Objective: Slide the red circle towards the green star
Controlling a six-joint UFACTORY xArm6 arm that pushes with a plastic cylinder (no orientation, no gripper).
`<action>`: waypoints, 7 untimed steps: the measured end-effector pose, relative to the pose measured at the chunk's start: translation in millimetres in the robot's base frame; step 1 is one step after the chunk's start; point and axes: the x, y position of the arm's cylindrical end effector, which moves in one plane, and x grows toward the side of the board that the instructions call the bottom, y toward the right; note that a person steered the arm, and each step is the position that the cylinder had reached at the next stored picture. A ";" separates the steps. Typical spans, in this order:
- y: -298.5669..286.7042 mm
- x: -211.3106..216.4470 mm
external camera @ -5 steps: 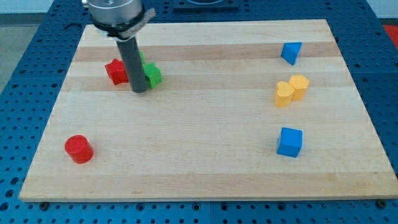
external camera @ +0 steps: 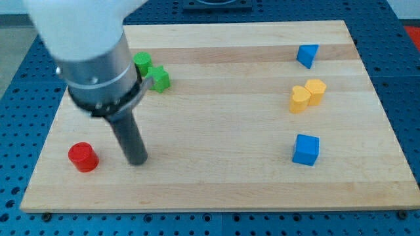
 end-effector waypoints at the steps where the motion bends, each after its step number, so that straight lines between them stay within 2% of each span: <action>1: -17.5 30.1; 3: -137.3 17.5; 4: -133.0 -32.7; 5: -135.0 -30.2; 6: -134.5 -3.9; 7: -87.7 2.7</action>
